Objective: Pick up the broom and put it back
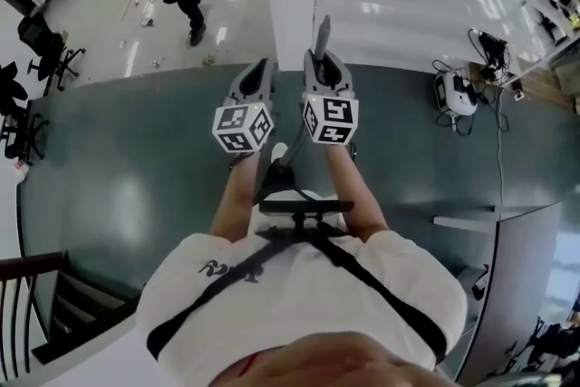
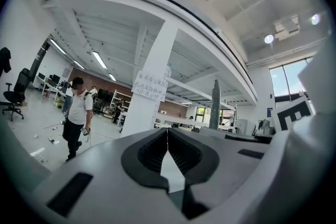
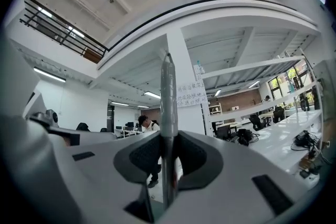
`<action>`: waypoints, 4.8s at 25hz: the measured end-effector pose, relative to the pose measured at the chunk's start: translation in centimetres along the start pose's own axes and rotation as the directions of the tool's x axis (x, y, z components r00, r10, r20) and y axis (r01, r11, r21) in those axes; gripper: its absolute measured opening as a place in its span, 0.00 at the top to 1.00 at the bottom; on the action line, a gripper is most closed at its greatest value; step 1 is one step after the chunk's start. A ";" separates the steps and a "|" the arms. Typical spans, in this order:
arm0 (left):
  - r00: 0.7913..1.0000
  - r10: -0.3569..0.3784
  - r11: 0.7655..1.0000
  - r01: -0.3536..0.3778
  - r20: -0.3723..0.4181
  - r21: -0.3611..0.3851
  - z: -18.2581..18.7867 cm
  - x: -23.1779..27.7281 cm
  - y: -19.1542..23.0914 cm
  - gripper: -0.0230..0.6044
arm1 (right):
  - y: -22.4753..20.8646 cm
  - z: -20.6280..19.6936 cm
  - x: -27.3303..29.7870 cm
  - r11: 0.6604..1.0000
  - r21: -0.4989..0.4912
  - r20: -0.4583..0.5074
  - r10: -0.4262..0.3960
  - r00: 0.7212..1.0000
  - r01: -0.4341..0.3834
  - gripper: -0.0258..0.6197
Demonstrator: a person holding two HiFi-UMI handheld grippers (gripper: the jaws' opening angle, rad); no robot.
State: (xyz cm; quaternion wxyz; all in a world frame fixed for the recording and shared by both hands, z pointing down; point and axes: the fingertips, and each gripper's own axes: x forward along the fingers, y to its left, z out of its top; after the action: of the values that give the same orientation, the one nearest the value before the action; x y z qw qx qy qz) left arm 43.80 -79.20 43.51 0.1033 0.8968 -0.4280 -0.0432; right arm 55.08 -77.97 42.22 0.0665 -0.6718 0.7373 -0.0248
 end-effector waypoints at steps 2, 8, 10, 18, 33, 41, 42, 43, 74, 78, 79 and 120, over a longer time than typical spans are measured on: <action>1.000 -0.022 1.000 0.022 0.006 -0.003 0.7 3.1 1.1 0.94 | -0.9 -0.5 2.5 1.000 -0.004 -0.017 -0.016 1.000 0.016 0.82; 0.998 -0.069 0.997 0.069 0.003 0.035 1.3 11.1 5.4 0.94 | -2.9 -3.1 10.1 0.997 -0.049 -0.072 -0.068 0.995 0.065 0.82; 0.997 -0.080 0.996 0.080 -0.008 0.034 1.2 13.1 7.4 0.94 | -3.1 -4.0 12.6 0.994 -0.069 -0.095 -0.089 0.992 0.083 0.82; 0.989 -0.126 0.992 0.123 -0.078 -0.039 -1.6 19.3 14.3 0.94 | -5.4 -10.4 20.6 0.981 -0.091 -0.203 -0.188 0.961 0.173 0.82; 0.970 -0.054 0.991 0.023 -0.236 -0.134 -11.1 26.6 21.4 0.94 | -6.8 -23.8 30.5 0.992 -0.049 -0.461 -0.127 0.878 0.118 0.82; 0.935 -0.015 0.987 -0.042 -0.354 -0.154 -15.9 29.3 23.1 0.94 | -9.1 -30.2 32.2 0.992 0.006 -0.584 -0.100 0.806 0.127 0.82; 0.931 -0.011 0.987 -0.049 -0.365 -0.155 -16.3 29.6 23.4 0.94 | -9.3 -30.9 32.3 0.991 0.009 -0.596 -0.099 0.797 0.131 0.82; 0.927 -0.007 0.986 -0.055 -0.375 -0.155 -16.7 29.9 23.7 0.94 | -9.6 -31.6 32.4 0.991 0.012 -0.607 -0.100 0.788 0.135 0.82; 0.841 0.057 0.963 -0.189 -0.538 -0.192 -30.7 34.7 28.1 0.94 | -17.7 -49.8 36.4 0.979 -0.086 -0.805 -0.178 0.566 0.186 0.82; 0.835 0.059 0.959 -0.200 -0.548 -0.203 -31.9 35.3 28.8 0.94 | -18.0 -51.3 38.0 0.978 -0.104 -0.802 -0.190 0.566 0.181 0.82; 0.834 0.058 0.958 -0.202 -0.549 -0.204 -32.2 35.5 29.0 0.94 | -18.2 -51.5 38.6 0.978 -0.104 -0.800 -0.190 0.570 0.180 0.82; 0.852 0.053 0.946 -0.210 -0.521 -0.247 -30.7 34.5 28.6 0.94 | -16.3 -50.3 42.0 0.999 0.050 -0.808 0.038 0.588 0.004 0.67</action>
State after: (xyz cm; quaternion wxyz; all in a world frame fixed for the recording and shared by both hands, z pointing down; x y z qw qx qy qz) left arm 48.96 -118.92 80.20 0.3475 0.8190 -0.4352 0.1382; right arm 60.83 -123.98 91.36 -0.2593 -0.5786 0.6929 -0.3432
